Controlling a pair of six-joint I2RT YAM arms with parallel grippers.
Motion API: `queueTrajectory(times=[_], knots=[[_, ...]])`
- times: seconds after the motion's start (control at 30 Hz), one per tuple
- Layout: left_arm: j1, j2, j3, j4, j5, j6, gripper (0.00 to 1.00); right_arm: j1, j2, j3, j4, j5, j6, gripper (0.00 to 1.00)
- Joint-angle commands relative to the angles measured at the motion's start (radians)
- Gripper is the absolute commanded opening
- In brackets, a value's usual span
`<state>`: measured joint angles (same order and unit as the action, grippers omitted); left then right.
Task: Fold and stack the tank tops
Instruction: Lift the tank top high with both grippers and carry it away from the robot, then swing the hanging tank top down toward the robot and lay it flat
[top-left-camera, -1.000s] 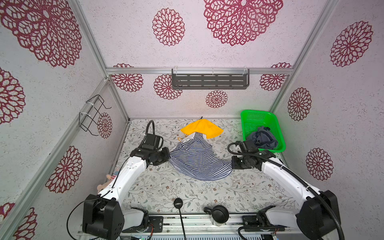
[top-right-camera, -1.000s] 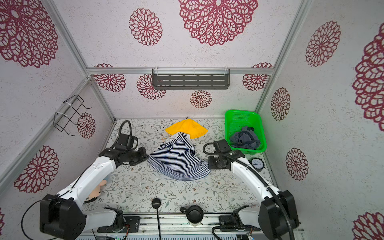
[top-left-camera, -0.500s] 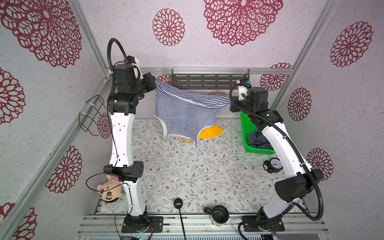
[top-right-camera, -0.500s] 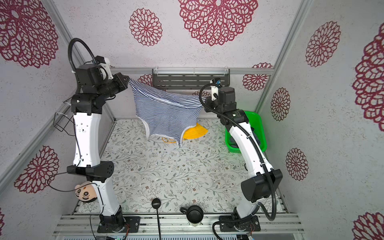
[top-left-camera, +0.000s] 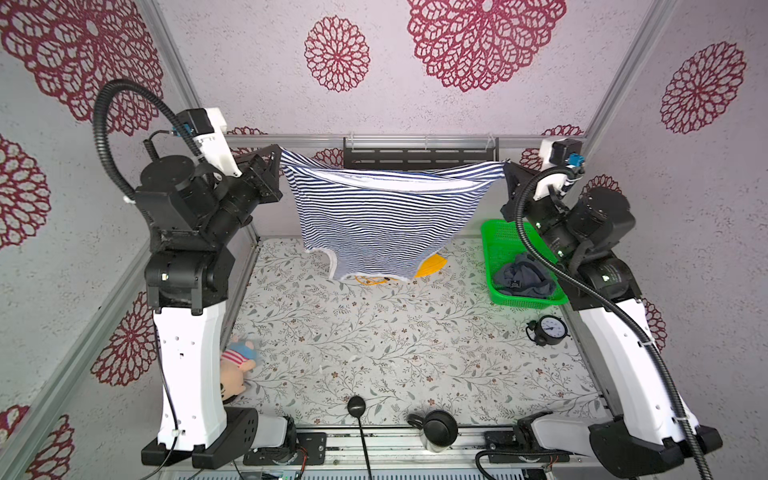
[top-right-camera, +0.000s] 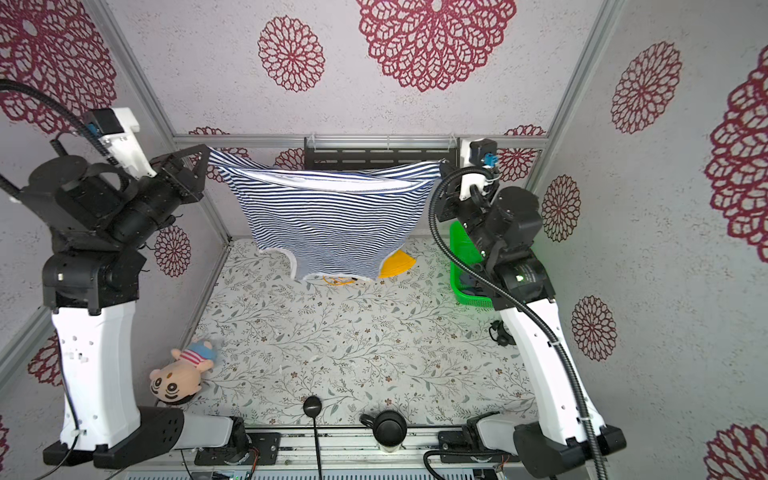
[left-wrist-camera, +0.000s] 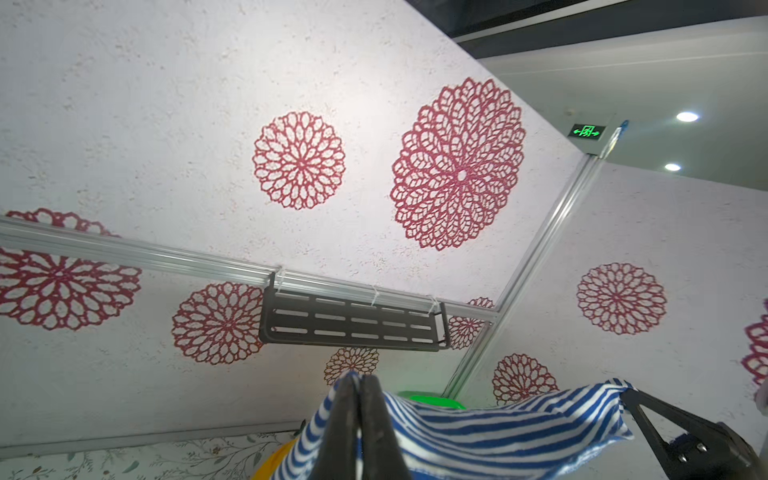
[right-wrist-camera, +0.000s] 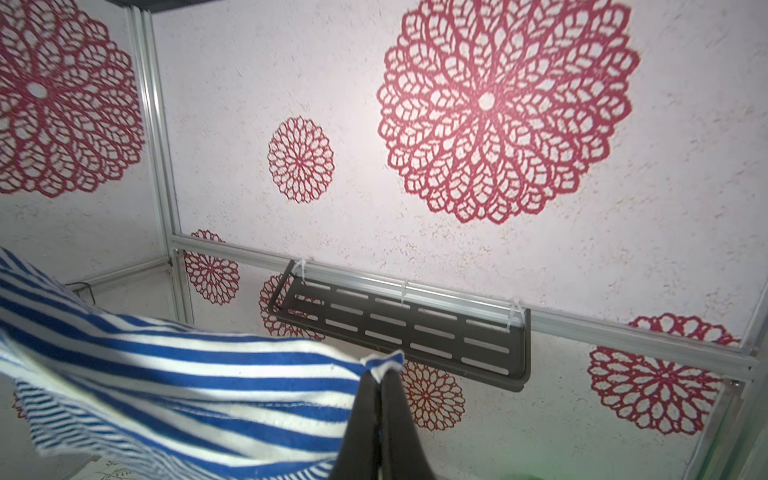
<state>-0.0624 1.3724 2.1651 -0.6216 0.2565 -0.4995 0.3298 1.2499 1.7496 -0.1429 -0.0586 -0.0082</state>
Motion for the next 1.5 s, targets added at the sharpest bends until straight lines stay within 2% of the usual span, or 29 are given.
queueTrajectory(times=[0.0, 0.17, 0.43, 0.73, 0.93, 1.03, 1.2, 1.3, 1.47], knots=[[-0.004, -0.019, -0.055, 0.023, 0.033, 0.0, 0.0, -0.003, -0.025, 0.0, -0.043, -0.014, -0.01, 0.0], [-0.001, 0.011, -0.059, -0.044, 0.03, 0.014, 0.0, -0.003, 0.045, 0.07, -0.165, 0.014, -0.012, 0.0], [0.058, 0.134, -0.07, -0.057, 0.043, 0.015, 0.0, -0.022, 0.277, 0.221, -0.264, -0.04, 0.006, 0.0], [0.113, 0.262, -0.021, 0.021, 0.039, 0.024, 0.0, -0.084, 0.472, 0.364, -0.14, -0.169, 0.083, 0.0], [0.116, 0.259, 0.067, -0.007, 0.03, 0.058, 0.0, -0.102, 0.481, 0.376, -0.059, -0.253, 0.132, 0.0], [0.116, 0.227, 0.056, -0.02, 0.038, 0.071, 0.0, -0.106, 0.459, 0.355, -0.051, -0.278, 0.13, 0.0], [0.113, 0.064, -0.187, 0.03, 0.053, 0.072, 0.0, -0.114, 0.355, 0.186, -0.011, -0.331, 0.118, 0.0], [0.109, -0.087, -0.422, 0.062, 0.066, 0.042, 0.0, -0.116, 0.266, 0.042, -0.026, -0.374, 0.083, 0.0], [0.048, -0.323, -0.82, 0.072, 0.053, -0.025, 0.0, -0.117, 0.073, -0.313, -0.058, -0.468, 0.047, 0.0]])
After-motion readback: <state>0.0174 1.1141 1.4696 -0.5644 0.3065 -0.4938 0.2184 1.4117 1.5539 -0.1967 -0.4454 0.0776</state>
